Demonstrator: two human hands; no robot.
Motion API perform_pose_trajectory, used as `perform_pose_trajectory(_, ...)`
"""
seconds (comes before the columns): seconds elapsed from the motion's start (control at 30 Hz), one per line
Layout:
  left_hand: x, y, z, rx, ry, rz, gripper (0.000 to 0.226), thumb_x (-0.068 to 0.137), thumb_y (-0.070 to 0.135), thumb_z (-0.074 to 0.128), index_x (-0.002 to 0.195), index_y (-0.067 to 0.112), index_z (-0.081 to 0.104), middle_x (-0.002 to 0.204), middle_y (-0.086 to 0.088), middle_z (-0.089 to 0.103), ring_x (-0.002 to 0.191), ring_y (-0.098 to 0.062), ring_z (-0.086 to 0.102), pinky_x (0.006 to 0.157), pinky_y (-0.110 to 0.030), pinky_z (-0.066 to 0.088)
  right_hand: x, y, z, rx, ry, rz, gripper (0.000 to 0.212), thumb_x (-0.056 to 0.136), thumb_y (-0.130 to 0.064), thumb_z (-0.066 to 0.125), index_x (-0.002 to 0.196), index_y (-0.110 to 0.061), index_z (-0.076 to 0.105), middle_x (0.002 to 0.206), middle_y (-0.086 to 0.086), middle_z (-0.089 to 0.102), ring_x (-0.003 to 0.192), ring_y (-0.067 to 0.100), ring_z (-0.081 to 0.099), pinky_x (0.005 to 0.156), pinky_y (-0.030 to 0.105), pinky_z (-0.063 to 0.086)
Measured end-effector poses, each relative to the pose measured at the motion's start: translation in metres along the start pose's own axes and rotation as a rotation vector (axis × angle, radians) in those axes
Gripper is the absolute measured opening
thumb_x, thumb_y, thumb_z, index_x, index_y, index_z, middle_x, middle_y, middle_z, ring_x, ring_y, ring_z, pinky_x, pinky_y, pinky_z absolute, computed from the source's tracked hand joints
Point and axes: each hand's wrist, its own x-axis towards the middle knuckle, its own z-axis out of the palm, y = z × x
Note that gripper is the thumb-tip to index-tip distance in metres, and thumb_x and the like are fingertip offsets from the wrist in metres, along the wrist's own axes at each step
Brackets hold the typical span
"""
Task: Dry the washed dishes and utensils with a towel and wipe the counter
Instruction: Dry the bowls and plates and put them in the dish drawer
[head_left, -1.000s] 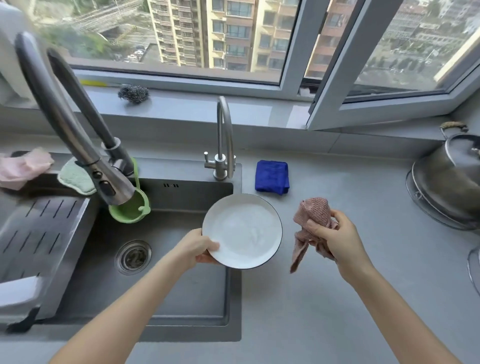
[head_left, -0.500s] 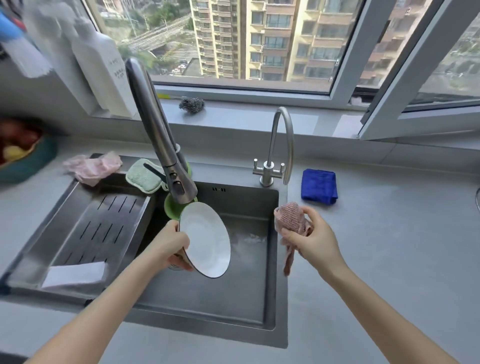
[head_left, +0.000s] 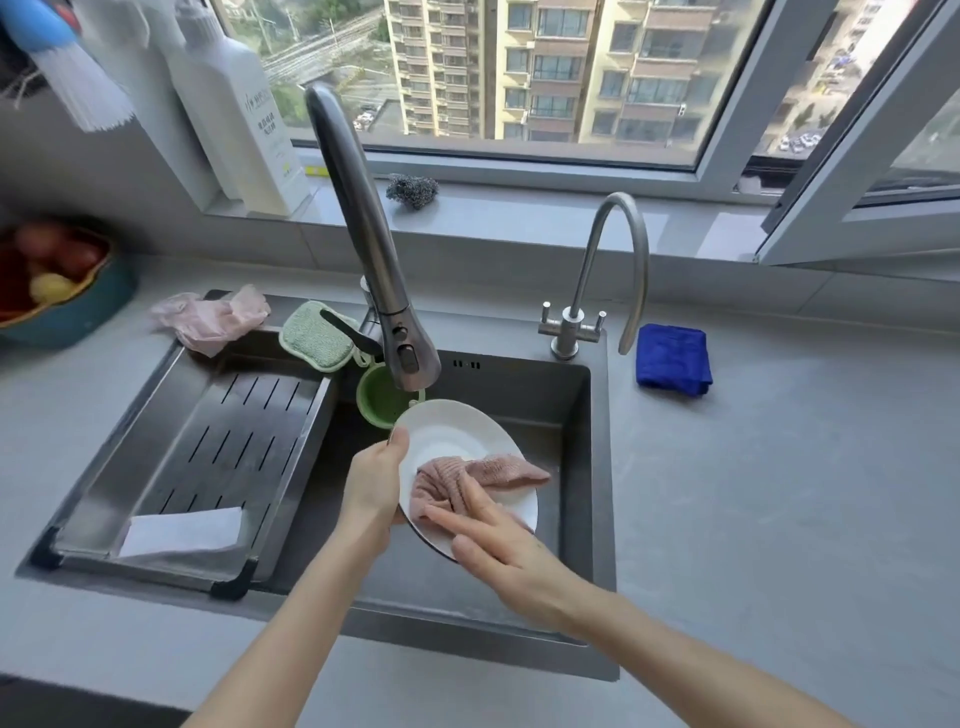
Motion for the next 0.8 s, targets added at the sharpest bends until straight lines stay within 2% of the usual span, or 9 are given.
perform_pose_trajectory(0.13, -0.014, -0.005, 0.007, 0.025, -0.059, 0.057, 0.039, 0.100, 0.032, 0.042, 0.081, 0.010, 0.067, 0.074, -0.007, 0.065, 0.063, -0.020, 0.059, 0.038, -0.019, 0.042, 0.035, 0.014, -0.008, -0.328, 0.177, -0.097, 0.045, 0.100, -0.043, 0.024, 0.144, -0.041, 0.027, 0.159, -0.009, 0.008, 0.147, 0.010, 0.002, 0.118, 0.037, 0.002)
perform_pose_trajectory(0.23, -0.017, -0.001, 0.014, 0.005, -0.060, 0.102, 0.037, 0.099, 0.030, 0.043, 0.079, 0.007, 0.064, 0.078, -0.009, 0.066, 0.071, -0.024, 0.062, 0.045, -0.023, 0.047, 0.057, 0.027, -0.024, -0.593, 0.270, 0.048, 0.050, 0.090, -0.057, 0.012, 0.140, -0.055, 0.015, 0.160, -0.007, 0.008, 0.147, 0.025, 0.006, 0.116, 0.049, 0.012)
perform_pose_trajectory(0.3, -0.013, 0.003, 0.015, -0.011, 0.036, 0.137, 0.039, 0.099, 0.027, 0.045, 0.070, 0.003, 0.058, 0.070, -0.010, 0.061, 0.063, -0.023, 0.056, 0.046, -0.021, 0.043, 0.051, 0.029, -0.029, -0.668, 0.312, 0.192, 0.056, 0.088, -0.057, 0.009, 0.143, -0.053, 0.018, 0.161, -0.007, 0.010, 0.142, 0.027, 0.023, 0.111, 0.044, 0.025)
perform_pose_trajectory(0.37, -0.006, 0.003, 0.015, 0.027, 0.123, 0.183, 0.042, 0.098, 0.027, 0.047, 0.065, 0.002, 0.052, 0.064, -0.012, 0.052, 0.061, -0.022, 0.046, 0.055, -0.025, 0.035, 0.035, 0.022, -0.023, -0.676, 0.312, 0.284, 0.050, 0.097, -0.044, 0.025, 0.147, -0.043, 0.024, 0.157, -0.005, 0.025, 0.128, 0.026, 0.044, 0.094, 0.034, 0.040)
perform_pose_trajectory(0.47, 0.002, -0.004, 0.018, 0.074, 0.147, 0.192, 0.044, 0.097, 0.028, 0.047, 0.058, 0.008, 0.039, 0.063, -0.011, 0.039, 0.063, -0.020, 0.034, 0.061, -0.031, 0.025, 0.006, 0.002, -0.008, -0.661, 0.233, 0.323, 0.048, 0.094, -0.031, 0.047, 0.140, -0.038, 0.036, 0.125, -0.003, 0.062, 0.107, 0.025, 0.058, 0.083, 0.032, 0.046)
perform_pose_trajectory(0.57, 0.006, -0.012, 0.020, 0.061, 0.071, 0.156, 0.036, 0.097, 0.032, 0.046, 0.071, 0.007, 0.051, 0.072, -0.012, 0.047, 0.069, -0.021, 0.041, 0.065, -0.033, 0.030, -0.010, -0.022, -0.027, -0.423, 0.264, 0.388, 0.035, 0.083, -0.041, 0.058, 0.117, -0.041, 0.057, 0.101, -0.010, 0.071, 0.095, 0.015, 0.064, 0.081, 0.030, 0.048)
perform_pose_trajectory(0.63, 0.007, -0.012, 0.019, 0.035, -0.018, 0.164, 0.036, 0.096, 0.036, 0.046, 0.080, 0.007, 0.058, 0.076, -0.011, 0.053, 0.072, -0.020, 0.047, 0.068, -0.033, 0.035, -0.021, -0.035, -0.051, -0.068, 0.355, 0.354, 0.027, 0.078, -0.038, 0.065, 0.104, -0.034, 0.064, 0.089, 0.002, 0.072, 0.080, 0.015, 0.065, 0.076, 0.032, 0.051)
perform_pose_trajectory(0.73, 0.010, -0.008, 0.018, 0.038, -0.164, 0.248, 0.039, 0.084, 0.054, 0.048, 0.084, 0.015, 0.056, 0.082, -0.005, 0.053, 0.077, -0.017, 0.047, 0.072, -0.034, 0.035, -0.034, -0.059, -0.089, 0.501, 0.377, 0.211, 0.022, 0.087, -0.016, 0.065, 0.109, -0.019, 0.063, 0.095, 0.019, 0.070, 0.080, 0.023, 0.068, 0.071, 0.032, 0.054)
perform_pose_trajectory(0.8, 0.009, -0.005, 0.021, 0.044, -0.231, 0.295, 0.040, 0.083, 0.056, 0.050, 0.085, 0.016, 0.057, 0.085, -0.003, 0.056, 0.080, -0.016, 0.050, 0.077, -0.035, 0.039, -0.030, -0.056, -0.103, 0.381, 0.337, 0.223, 0.029, 0.089, -0.021, 0.060, 0.118, -0.025, 0.061, 0.102, 0.011, 0.070, 0.087, 0.021, 0.068, 0.077, 0.033, 0.054)
